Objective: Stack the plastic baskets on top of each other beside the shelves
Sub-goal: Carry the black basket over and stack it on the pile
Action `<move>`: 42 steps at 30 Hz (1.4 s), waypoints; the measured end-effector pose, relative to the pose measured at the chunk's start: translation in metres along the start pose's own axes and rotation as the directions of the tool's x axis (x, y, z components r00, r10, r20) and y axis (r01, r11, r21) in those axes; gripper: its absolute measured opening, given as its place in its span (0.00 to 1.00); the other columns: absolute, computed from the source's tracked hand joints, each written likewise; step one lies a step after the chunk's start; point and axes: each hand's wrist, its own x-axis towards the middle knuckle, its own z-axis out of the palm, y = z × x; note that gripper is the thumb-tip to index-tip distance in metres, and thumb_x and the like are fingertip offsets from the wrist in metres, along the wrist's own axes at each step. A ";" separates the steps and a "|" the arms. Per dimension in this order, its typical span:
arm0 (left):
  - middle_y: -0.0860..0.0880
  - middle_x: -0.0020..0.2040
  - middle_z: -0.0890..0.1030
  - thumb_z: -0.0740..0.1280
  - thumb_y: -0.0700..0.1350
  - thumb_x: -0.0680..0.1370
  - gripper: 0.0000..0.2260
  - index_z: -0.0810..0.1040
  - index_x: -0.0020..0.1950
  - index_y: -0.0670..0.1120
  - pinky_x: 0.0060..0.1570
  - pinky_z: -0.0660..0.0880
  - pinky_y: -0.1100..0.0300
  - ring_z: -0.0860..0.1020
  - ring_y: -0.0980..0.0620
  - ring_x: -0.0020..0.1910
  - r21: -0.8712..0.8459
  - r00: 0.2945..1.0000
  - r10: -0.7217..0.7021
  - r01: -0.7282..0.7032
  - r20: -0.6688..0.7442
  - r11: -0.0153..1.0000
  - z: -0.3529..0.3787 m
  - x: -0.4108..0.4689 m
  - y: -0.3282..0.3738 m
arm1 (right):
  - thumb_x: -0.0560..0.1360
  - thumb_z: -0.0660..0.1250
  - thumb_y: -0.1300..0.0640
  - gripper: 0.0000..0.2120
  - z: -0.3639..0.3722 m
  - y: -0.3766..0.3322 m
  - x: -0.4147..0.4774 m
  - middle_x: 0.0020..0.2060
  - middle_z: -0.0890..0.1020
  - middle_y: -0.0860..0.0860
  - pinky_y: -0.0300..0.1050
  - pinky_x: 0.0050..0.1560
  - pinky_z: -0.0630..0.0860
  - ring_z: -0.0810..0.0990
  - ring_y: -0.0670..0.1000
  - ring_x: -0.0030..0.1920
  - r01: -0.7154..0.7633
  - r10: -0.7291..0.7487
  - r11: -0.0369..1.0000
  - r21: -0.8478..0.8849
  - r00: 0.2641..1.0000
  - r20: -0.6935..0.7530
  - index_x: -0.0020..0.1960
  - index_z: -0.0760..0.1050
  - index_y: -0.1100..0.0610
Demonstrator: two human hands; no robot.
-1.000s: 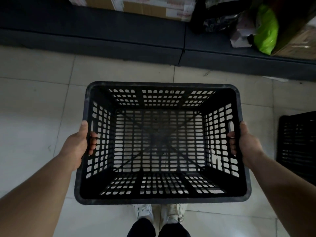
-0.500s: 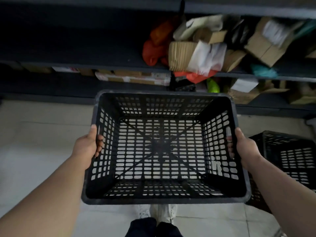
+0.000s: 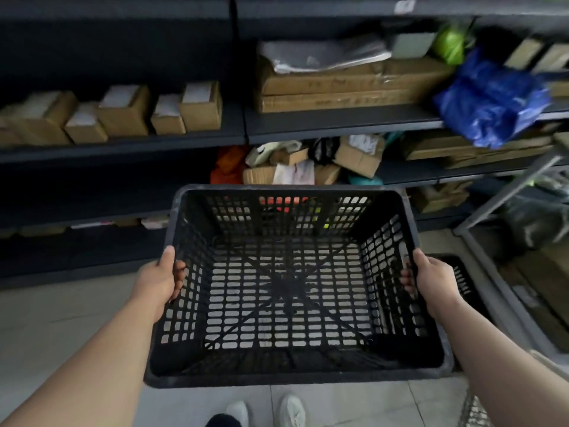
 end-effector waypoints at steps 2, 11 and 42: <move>0.47 0.34 0.76 0.57 0.57 0.80 0.20 0.77 0.45 0.41 0.31 0.69 0.58 0.71 0.51 0.31 0.001 0.999 0.021 -0.022 0.031 1.000 0.008 -0.007 0.009 | 0.79 0.58 0.49 0.17 -0.017 0.002 -0.015 0.32 0.78 0.55 0.46 0.31 0.72 0.75 0.52 0.29 0.007 -0.005 1.000 0.027 0.998 -0.062 0.40 0.75 0.58; 0.46 0.34 0.75 0.56 0.56 0.81 0.20 0.76 0.43 0.42 0.30 0.70 0.58 0.72 0.50 0.31 0.059 0.926 0.134 -0.166 0.353 0.984 0.035 -0.019 0.053 | 0.80 0.58 0.50 0.17 -0.072 0.034 -0.115 0.31 0.78 0.58 0.40 0.23 0.72 0.76 0.51 0.23 -0.037 0.100 0.984 0.175 0.926 -0.364 0.41 0.74 0.62; 0.46 0.33 0.75 0.57 0.51 0.81 0.16 0.74 0.41 0.43 0.17 0.65 0.71 0.72 0.54 0.24 0.056 -0.015 -0.093 -0.696 0.996 0.716 0.261 -0.509 -0.118 | 0.80 0.57 0.59 0.11 -0.314 0.343 -0.608 0.30 0.77 0.58 0.36 0.18 0.68 0.74 0.45 0.18 0.201 0.705 0.687 0.698 0.050 -0.708 0.41 0.72 0.61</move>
